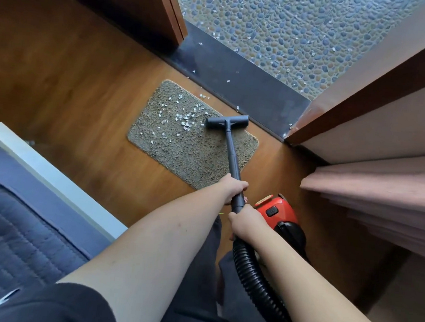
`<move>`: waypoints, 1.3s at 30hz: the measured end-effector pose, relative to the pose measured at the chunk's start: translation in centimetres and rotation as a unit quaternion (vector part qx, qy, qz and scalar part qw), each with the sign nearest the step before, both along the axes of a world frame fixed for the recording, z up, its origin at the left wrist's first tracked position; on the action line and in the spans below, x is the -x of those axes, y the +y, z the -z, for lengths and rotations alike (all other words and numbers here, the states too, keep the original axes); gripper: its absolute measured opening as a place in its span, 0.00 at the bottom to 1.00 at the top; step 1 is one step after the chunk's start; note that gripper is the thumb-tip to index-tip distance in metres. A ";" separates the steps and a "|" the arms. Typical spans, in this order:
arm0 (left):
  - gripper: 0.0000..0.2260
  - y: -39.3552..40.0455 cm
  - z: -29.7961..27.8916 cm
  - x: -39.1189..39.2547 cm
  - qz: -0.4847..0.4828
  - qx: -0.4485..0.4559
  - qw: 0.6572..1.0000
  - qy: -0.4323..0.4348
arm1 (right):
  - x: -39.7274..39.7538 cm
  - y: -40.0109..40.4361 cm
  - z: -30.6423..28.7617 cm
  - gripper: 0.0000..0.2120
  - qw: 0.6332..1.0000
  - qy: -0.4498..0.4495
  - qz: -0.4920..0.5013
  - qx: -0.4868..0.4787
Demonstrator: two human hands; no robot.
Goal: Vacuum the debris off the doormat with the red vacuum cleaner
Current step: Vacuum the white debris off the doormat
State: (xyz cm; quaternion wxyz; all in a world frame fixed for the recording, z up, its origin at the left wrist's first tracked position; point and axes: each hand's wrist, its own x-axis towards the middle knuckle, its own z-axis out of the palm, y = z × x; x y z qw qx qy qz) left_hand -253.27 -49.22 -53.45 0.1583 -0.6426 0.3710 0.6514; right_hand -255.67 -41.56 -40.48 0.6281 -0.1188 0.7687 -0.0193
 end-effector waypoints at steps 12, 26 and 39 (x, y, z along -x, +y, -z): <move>0.37 4.1 0.7 -0.5 -0.044 -0.019 0.999 -0.003 | -0.1 4.4 -1.1 0.16 0.999 0.022 0.002 0.024; 0.24 -2.8 1.9 1.5 -0.011 0.005 0.999 0.029 | 0.9 -2.4 1.4 0.18 0.999 0.043 -0.007 0.002; 0.16 -5.0 2.0 3.2 -0.001 -0.017 0.999 0.028 | 2.8 -4.0 1.5 0.12 0.998 0.015 0.044 0.033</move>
